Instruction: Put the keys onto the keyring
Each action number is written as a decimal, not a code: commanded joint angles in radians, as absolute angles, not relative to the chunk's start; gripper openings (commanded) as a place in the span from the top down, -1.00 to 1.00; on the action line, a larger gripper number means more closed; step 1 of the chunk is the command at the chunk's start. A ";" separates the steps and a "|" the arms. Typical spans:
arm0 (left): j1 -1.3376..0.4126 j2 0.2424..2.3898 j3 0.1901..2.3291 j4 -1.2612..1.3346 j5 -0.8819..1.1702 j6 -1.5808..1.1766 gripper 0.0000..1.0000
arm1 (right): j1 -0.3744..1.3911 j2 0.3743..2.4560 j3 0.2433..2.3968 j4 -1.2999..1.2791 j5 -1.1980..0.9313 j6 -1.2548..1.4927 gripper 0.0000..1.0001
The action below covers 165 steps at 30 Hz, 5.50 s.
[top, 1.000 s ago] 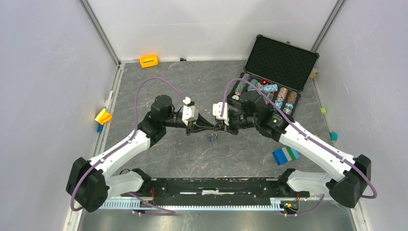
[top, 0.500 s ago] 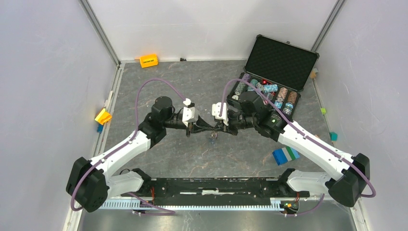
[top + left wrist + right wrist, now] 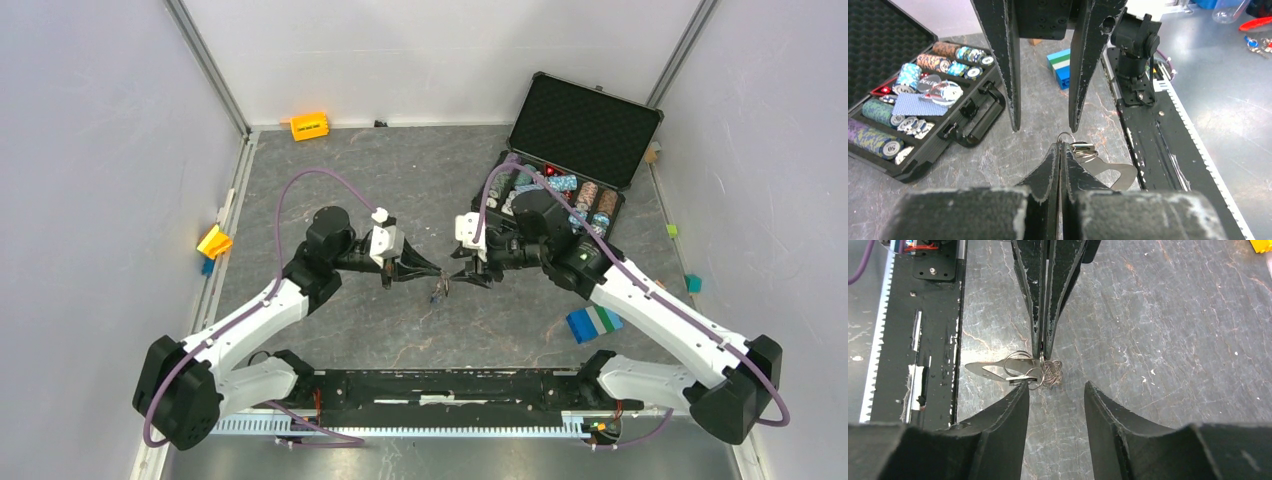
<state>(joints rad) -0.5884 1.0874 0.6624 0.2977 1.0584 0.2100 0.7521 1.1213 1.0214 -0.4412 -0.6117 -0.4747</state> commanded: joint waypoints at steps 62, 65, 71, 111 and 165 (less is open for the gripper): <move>-0.583 1.052 0.580 0.627 1.209 0.039 0.96 | 0.699 1.099 0.991 -0.398 -0.871 -0.509 0.12; -0.583 1.065 0.574 0.704 1.184 -0.042 0.95 | 0.699 1.066 0.992 -0.370 -0.840 -0.499 0.17; -0.583 1.086 0.589 0.712 1.144 -0.097 0.95 | 0.699 1.074 0.990 -0.320 -0.846 -0.451 0.25; -0.583 1.095 0.577 0.740 1.121 -0.114 0.96 | 0.710 1.095 0.923 -0.218 -0.905 -0.379 0.92; -0.594 1.152 0.733 0.239 1.026 0.169 0.52 | 0.947 1.275 1.286 -0.649 -0.240 -0.505 1.00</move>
<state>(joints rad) -0.5869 1.1484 0.7444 0.1787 1.0000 0.2134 0.9405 1.2789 1.2289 -0.6758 -0.2424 -0.5213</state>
